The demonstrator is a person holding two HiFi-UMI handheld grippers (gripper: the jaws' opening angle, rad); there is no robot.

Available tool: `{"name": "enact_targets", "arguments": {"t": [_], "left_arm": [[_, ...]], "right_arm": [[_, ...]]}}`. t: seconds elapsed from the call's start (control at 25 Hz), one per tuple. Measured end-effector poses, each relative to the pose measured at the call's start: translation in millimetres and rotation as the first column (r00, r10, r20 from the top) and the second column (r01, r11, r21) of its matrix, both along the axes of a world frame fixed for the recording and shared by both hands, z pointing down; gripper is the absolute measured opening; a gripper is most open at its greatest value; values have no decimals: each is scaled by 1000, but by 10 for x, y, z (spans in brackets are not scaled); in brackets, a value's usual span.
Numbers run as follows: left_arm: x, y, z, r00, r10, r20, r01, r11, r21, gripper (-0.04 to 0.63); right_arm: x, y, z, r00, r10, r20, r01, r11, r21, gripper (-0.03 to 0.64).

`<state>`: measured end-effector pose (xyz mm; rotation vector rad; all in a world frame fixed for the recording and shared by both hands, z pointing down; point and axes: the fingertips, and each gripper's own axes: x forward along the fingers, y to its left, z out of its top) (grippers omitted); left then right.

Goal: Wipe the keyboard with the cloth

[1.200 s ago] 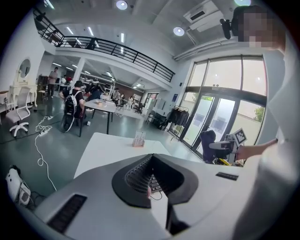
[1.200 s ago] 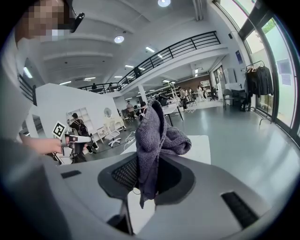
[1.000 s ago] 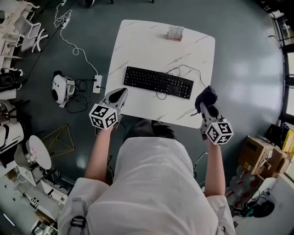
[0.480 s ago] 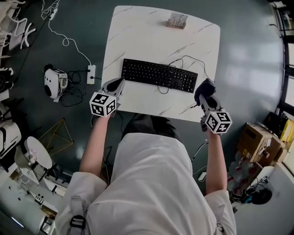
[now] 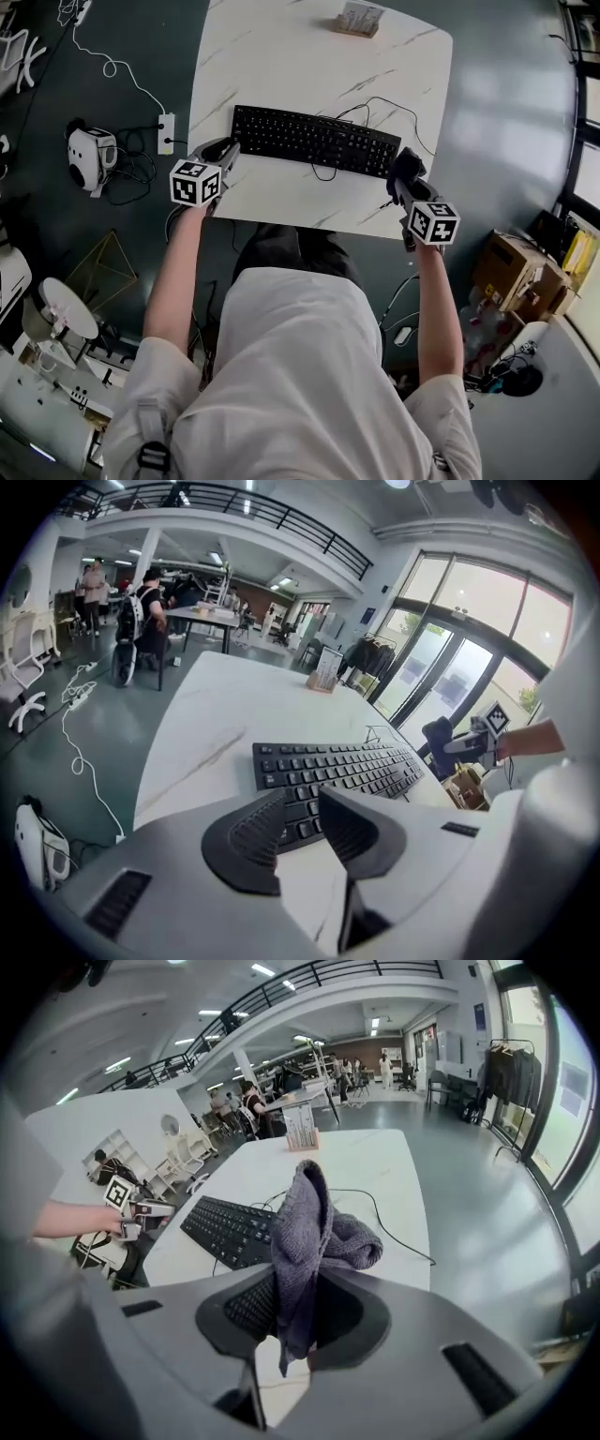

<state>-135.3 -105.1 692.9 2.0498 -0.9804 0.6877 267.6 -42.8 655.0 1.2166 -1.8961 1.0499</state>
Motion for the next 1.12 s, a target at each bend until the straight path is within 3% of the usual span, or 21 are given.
{"name": "enact_targets", "arguments": {"t": [0.24, 0.52, 0.84, 1.12], "left_arm": [[34, 19, 310, 996, 82, 21, -80, 993, -83, 245], [74, -33, 426, 997, 75, 23, -72, 991, -109, 247], [85, -60, 511, 999, 42, 23, -39, 992, -123, 245], [86, -65, 510, 1000, 0, -3, 0, 993, -120, 245]], "right_arm": [[65, 2, 354, 997, 2, -81, -12, 993, -118, 97], [181, -46, 630, 975, 71, -211, -118, 968, -223, 97], [-112, -114, 677, 940, 67, -334, -142, 968, -206, 97], [-827, -193, 680, 967, -7, -253, -41, 982, -184, 97]]}}
